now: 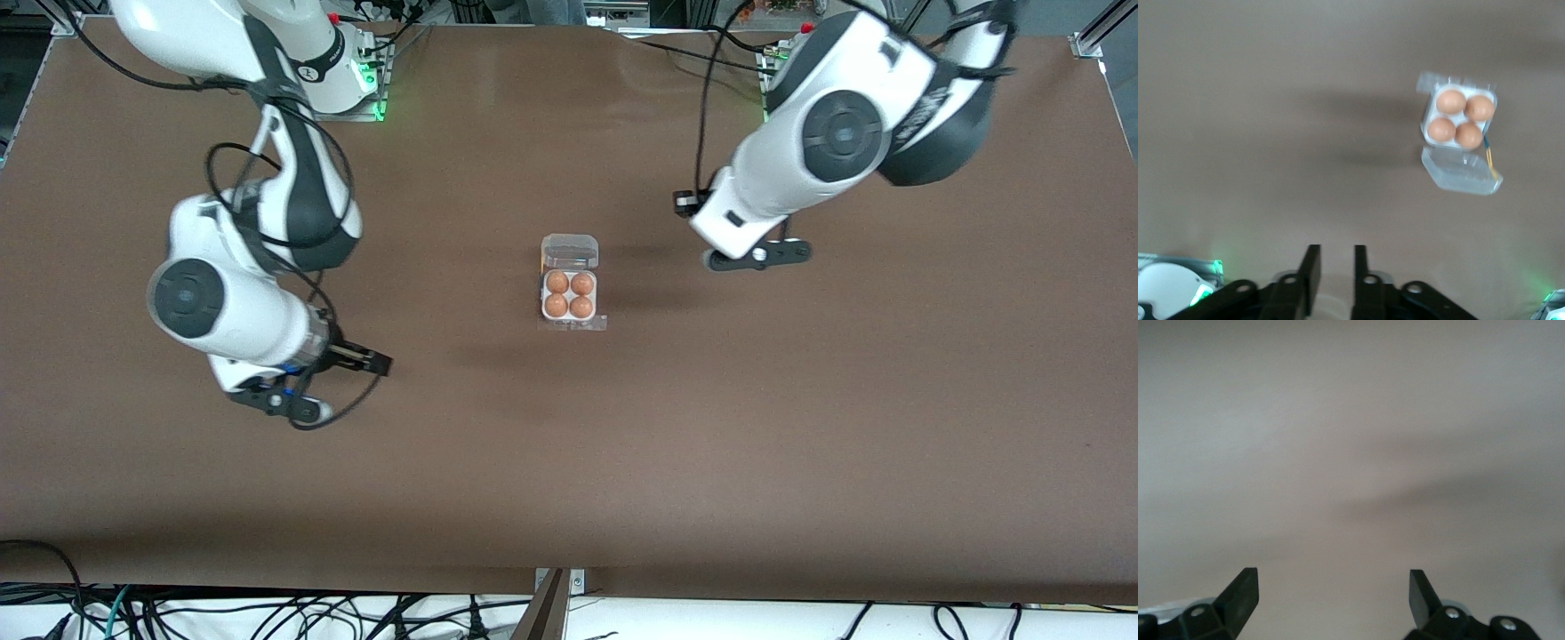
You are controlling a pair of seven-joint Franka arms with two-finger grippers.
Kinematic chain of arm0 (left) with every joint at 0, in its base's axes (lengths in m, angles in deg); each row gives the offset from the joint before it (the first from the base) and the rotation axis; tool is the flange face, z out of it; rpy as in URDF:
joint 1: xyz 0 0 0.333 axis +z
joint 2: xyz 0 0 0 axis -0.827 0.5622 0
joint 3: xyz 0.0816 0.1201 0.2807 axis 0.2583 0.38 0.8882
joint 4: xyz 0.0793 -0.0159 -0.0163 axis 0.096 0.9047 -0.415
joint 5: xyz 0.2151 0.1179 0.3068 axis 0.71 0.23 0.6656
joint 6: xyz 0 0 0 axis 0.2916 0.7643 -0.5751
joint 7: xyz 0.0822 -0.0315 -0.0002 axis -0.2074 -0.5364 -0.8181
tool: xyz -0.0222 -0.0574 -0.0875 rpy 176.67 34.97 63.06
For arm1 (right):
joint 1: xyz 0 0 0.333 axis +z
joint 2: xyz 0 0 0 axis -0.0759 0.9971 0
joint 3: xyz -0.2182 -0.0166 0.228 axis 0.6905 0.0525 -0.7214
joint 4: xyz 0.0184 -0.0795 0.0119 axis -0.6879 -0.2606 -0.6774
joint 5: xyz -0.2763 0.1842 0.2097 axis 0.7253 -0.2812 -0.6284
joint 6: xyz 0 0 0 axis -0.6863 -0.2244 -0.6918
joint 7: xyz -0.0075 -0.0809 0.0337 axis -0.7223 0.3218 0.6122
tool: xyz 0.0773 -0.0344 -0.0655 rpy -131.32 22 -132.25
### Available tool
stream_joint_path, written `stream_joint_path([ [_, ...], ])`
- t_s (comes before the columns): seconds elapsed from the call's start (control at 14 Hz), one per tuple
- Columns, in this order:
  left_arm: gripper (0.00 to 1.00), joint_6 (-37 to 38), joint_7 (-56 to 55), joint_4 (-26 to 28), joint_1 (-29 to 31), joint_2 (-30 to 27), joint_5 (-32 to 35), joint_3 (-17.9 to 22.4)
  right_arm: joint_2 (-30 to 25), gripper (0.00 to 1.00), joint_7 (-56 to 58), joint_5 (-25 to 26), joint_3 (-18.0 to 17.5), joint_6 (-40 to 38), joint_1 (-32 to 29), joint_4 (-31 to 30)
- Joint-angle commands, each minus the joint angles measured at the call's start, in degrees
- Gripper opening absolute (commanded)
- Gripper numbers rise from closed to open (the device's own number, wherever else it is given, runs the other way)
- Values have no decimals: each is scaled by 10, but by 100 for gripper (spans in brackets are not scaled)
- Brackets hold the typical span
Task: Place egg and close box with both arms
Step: 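Withdraw the right gripper to rest while the left gripper reaches the carton lid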
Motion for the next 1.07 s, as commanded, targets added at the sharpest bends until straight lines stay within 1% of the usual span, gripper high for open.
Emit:
stream_joint_path([
  [0.0, 11, 6, -35, -17, -46, 47, -10, 3, -133, 100, 90, 80, -31, 2, -55, -120],
  [0.14, 5, 1, -35, -18, -63, 73, -32, 3, -202, 100, 97, 89, -57, 2, -107, -156],
  [0.21, 4, -3, -35, -20, -69, 81, -43, 3, -236, 100, 96, 89, -58, 3, -121, -173],
  [0.29, 4, -13, -36, -19, -79, 88, -45, 3, -261, 100, 101, 90, -58, -3, -129, -176],
  [0.43, 4, -32, -37, -19, -98, 112, -44, 3, -296, 100, 103, 90, -58, -32, -155, -177],
  [0.57, 4, -56, -37, -19, -115, 140, -44, 3, -320, 100, 103, 89, -58, -75, -164, -172],
  [0.79, 4, -78, -37, -20, -139, 180, -44, 3, -334, 100, 112, 84, -61, -85, -178, -171],
  [1.0, 5, -83, -36, -20, -151, 204, -43, 3, -341, 100, 134, 80, -77, -92, -199, -170],
])
